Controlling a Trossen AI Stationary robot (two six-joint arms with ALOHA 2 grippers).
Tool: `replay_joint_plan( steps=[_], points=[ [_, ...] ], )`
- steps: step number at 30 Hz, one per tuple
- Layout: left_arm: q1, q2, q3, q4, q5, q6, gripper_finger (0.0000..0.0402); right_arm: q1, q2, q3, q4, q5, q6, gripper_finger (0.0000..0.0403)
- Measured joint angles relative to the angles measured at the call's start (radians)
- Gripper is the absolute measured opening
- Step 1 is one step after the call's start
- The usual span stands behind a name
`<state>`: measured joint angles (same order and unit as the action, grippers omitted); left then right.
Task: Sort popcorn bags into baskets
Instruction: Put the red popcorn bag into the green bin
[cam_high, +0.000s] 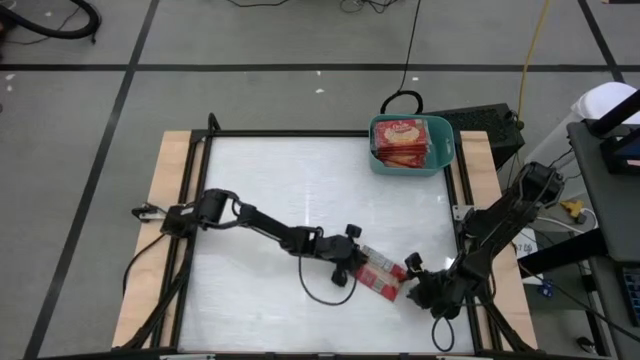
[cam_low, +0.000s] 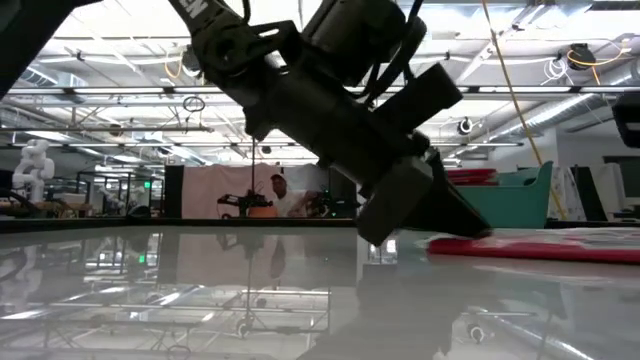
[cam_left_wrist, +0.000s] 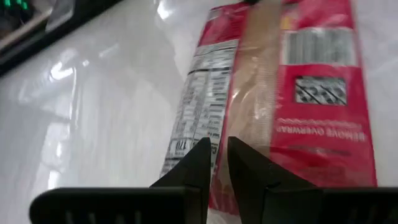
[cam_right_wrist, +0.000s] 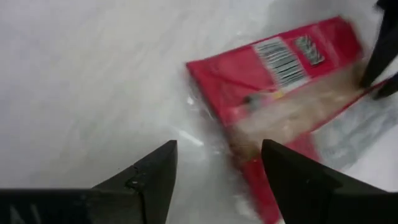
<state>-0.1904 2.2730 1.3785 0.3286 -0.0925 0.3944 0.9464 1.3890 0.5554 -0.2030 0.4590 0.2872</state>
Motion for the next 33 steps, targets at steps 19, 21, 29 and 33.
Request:
replay_joint_plan(
  steps=[19, 21, 29, 33],
  points=[
    [0.029, -0.008, 0.000, -0.041, 0.043, -0.170, 0.0060, -0.021, 0.103, -0.001, 0.056, 0.296, -0.286, 0.0108],
    [0.029, -0.019, -0.001, -0.052, 0.042, -0.174, 0.0060, -0.016, 0.092, -0.001, 0.059, 0.300, -0.274, 0.0080],
    [0.028, -0.106, -0.002, -0.084, 0.043, -0.196, 0.0060, -0.025, 0.075, -0.002, 0.058, 0.249, -0.196, 0.0007],
    [0.022, -0.159, -0.004, -0.132, 0.040, -0.195, 0.0060, -0.025, 0.075, -0.002, 0.075, 0.248, -0.190, 0.0006]
  ],
)
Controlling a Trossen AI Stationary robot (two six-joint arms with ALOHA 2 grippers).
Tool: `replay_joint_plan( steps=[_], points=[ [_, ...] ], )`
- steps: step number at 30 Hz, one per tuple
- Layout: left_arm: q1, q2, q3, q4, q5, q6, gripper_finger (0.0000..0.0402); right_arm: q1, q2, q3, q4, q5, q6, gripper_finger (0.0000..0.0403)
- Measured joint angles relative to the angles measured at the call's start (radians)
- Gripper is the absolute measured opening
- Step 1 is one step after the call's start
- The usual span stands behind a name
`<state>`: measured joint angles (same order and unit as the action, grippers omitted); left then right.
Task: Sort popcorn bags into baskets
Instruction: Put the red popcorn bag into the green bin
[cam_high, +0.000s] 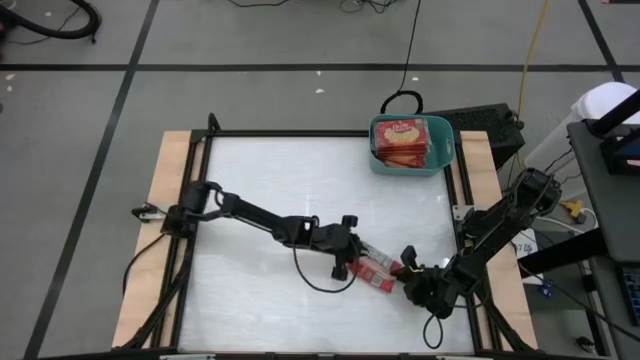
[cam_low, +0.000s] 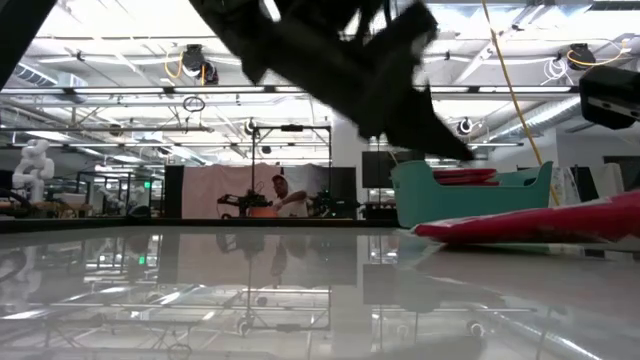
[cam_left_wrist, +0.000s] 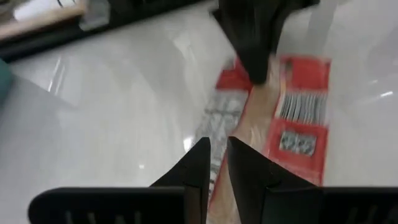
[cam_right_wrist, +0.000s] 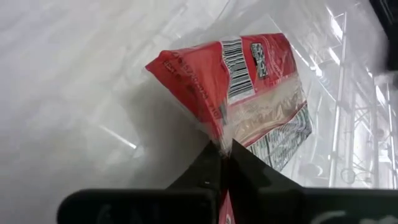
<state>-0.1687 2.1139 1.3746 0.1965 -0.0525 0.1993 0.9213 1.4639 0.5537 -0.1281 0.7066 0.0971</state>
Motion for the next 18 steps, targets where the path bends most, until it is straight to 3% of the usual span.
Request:
replay_joint_plan(
  steps=[11, 18],
  points=[
    [-0.075, -0.099, 0.002, -0.106, -0.027, 0.054, 0.0068, -0.019, -0.117, 0.000, 0.004, -0.002, 0.057, 0.0001],
    [-0.146, -0.097, 0.002, -0.095, -0.144, 0.051, 0.0146, -0.054, -0.209, 0.000, -0.020, -0.011, 0.127, 0.0000]
  ],
)
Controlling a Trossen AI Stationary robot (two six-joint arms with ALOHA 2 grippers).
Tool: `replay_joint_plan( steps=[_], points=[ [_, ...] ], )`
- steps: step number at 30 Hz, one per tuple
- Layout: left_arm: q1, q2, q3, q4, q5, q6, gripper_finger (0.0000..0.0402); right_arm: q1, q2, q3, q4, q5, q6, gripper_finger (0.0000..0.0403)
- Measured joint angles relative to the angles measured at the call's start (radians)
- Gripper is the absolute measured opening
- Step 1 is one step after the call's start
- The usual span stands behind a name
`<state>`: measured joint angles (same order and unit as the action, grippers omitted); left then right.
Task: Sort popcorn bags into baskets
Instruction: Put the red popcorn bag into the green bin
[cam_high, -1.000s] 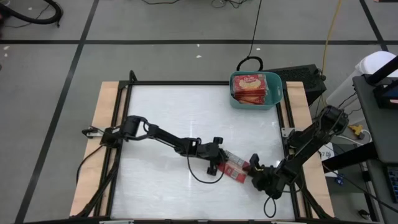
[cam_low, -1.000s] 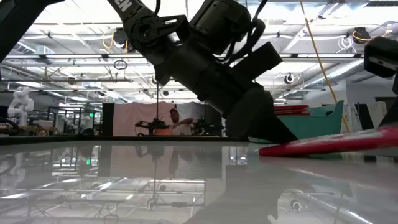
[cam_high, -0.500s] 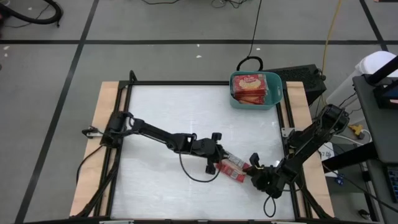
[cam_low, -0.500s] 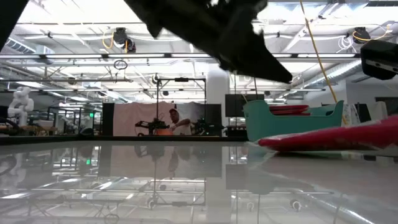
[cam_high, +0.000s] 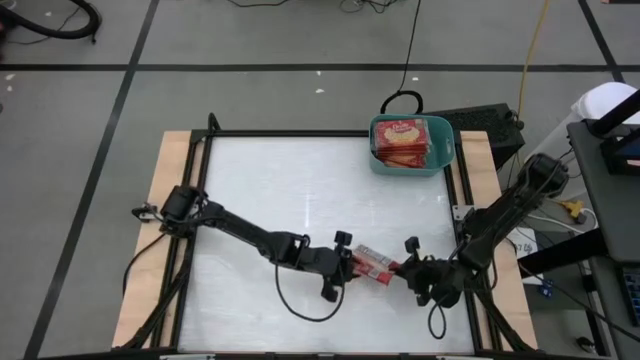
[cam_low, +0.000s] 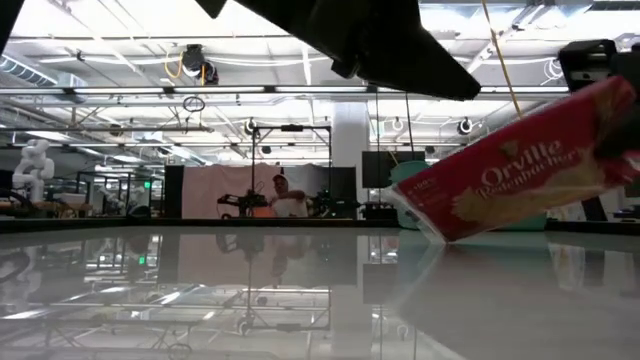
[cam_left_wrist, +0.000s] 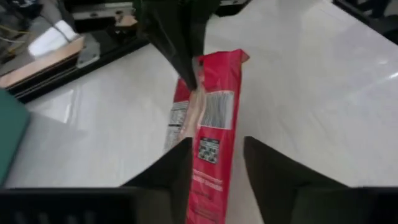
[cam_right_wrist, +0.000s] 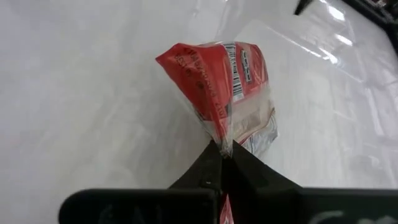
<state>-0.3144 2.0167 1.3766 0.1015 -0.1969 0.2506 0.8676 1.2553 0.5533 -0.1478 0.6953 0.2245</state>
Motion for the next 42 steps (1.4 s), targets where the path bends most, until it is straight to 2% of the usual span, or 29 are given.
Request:
replay_joint_plan(
  steps=[8, 11, 14, 17, 20, 23, 28, 29, 34, 37, 40, 42],
  points=[
    [-0.027, 0.000, 0.000, 0.007, -0.059, -0.082, 0.0253, -0.041, -0.092, 0.000, 0.000, -0.078, 0.003, 0.0000],
    [-0.018, 0.009, 0.001, 0.006, -0.065, -0.111, 0.0273, -0.060, -0.133, 0.000, 0.001, -0.100, 0.002, 0.0000],
    [-0.003, 0.033, 0.002, -0.005, -0.063, -0.140, 0.0275, -0.081, -0.168, 0.000, 0.000, -0.123, -0.001, 0.0000],
    [0.006, 0.056, 0.001, -0.003, -0.067, -0.141, 0.0256, -0.097, -0.198, 0.000, -0.007, -0.125, -0.003, 0.0000],
    [0.012, 0.060, 0.001, 0.003, -0.090, -0.155, 0.0217, -0.113, -0.217, 0.000, -0.010, -0.125, -0.004, 0.0000],
    [0.019, 0.060, 0.001, 0.000, -0.129, -0.168, 0.0158, -0.126, -0.226, 0.000, -0.012, -0.125, -0.008, 0.0000],
    [0.036, 0.060, 0.001, -0.006, -0.145, -0.167, 0.0032, -0.148, -0.227, 0.000, -0.013, -0.122, 0.018, 0.0000],
    [0.038, 0.060, 0.001, -0.010, -0.145, -0.179, 0.0021, -0.149, -0.227, -0.001, -0.012, -0.121, 0.035, 0.0000],
    [0.047, 0.056, 0.004, -0.109, -0.141, -0.272, 0.0035, -0.148, -0.227, -0.001, -0.043, -0.115, 0.177, 0.0016],
    [0.055, 0.040, 0.003, -0.212, -0.146, -0.369, 0.0035, -0.139, -0.228, -0.001, -0.142, -0.120, 0.321, 0.0046],
    [0.058, 0.016, 0.004, -0.296, -0.145, -0.441, 0.0018, -0.139, -0.226, -0.018, -0.251, -0.115, 0.479, 0.0081],
    [0.058, -0.001, 0.003, -0.332, -0.145, -0.483, 0.0017, -0.139, -0.221, -0.046, -0.241, -0.082, 0.556, 0.0103]
  ],
)
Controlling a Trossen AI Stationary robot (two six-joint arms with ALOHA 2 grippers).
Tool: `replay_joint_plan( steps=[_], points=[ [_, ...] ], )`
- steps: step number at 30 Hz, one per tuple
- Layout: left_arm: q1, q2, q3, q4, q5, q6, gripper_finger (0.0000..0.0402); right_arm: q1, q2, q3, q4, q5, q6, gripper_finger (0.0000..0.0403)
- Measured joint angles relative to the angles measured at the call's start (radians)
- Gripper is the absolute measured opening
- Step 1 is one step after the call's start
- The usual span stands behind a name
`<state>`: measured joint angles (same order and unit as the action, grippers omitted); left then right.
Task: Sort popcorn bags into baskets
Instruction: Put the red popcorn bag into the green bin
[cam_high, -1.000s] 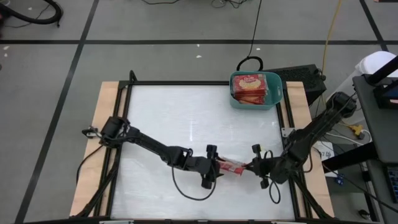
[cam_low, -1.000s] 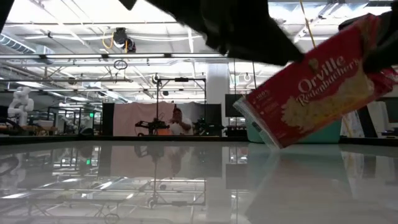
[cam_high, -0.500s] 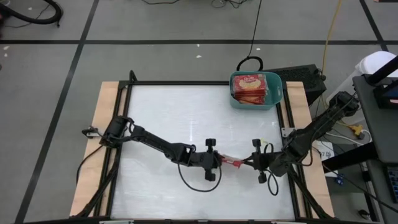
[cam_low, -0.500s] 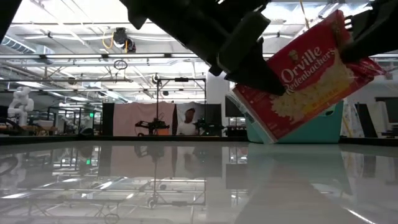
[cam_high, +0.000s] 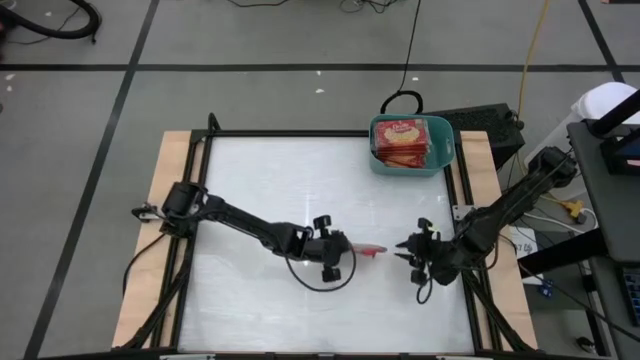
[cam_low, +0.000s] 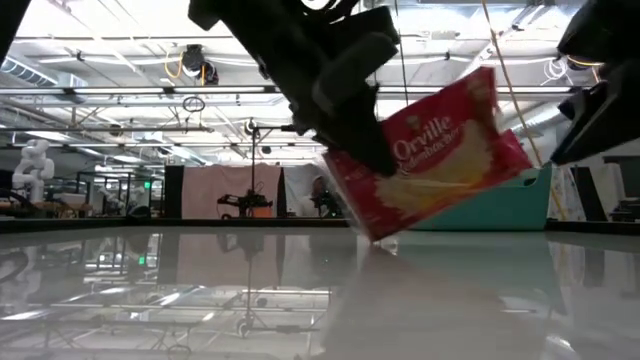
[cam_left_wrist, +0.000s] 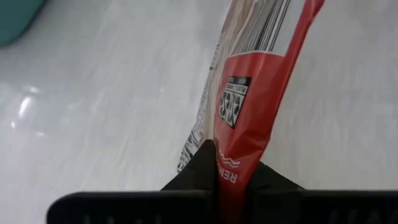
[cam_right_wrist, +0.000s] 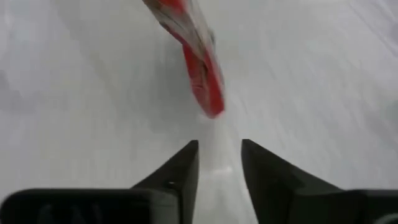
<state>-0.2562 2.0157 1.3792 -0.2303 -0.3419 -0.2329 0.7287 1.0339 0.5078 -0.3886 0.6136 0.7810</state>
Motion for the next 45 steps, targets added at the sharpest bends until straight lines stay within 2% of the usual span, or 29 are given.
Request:
replay_joint_plan(
  steps=[5, 7, 10, 15, 17, 22, 28, 34, 38, 45],
  points=[
    [0.002, -0.074, -0.004, -0.092, 0.006, -0.125, 0.0029, 0.007, 0.019, -0.069, 0.269, 0.092, 0.018, 0.0152],
    [0.008, -0.101, -0.003, -0.145, 0.013, -0.157, 0.0030, 0.008, 0.027, -0.084, 0.371, 0.131, -0.060, 0.0171],
    [0.025, -0.128, -0.003, -0.209, 0.034, -0.209, 0.0024, 0.007, 0.030, -0.084, 0.515, 0.243, -0.203, 0.0195],
    [0.037, -0.136, -0.003, -0.239, 0.083, -0.254, 0.0018, -0.002, 0.065, -0.083, 0.722, 0.354, -0.513, 0.0208],
    [0.036, -0.132, -0.003, -0.234, 0.092, -0.256, 0.0019, -0.019, 0.081, -0.083, 0.777, 0.351, -0.575, 0.0208],
    [0.038, -0.122, -0.003, -0.232, 0.115, -0.257, 0.0036, -0.080, 0.128, -0.083, 0.866, 0.243, -0.618, 0.0209],
    [0.047, -0.123, -0.003, -0.232, 0.116, -0.246, 0.0018, -0.134, 0.213, -0.083, 0.969, 0.193, -0.682, 0.0209],
    [0.062, -0.123, -0.003, -0.230, 0.117, -0.240, 0.0024, -0.184, 0.290, -0.083, 1.049, 0.142, -0.707, 0.0209],
    [0.067, -0.123, -0.003, -0.232, 0.116, -0.215, 0.0034, -0.225, 0.327, -0.083, 1.058, 0.148, -0.672, 0.0209],
    [0.067, -0.123, -0.003, -0.228, 0.134, -0.160, 0.0017, -0.265, 0.339, -0.083, 1.098, 0.168, -0.703, 0.0208]
  ],
)
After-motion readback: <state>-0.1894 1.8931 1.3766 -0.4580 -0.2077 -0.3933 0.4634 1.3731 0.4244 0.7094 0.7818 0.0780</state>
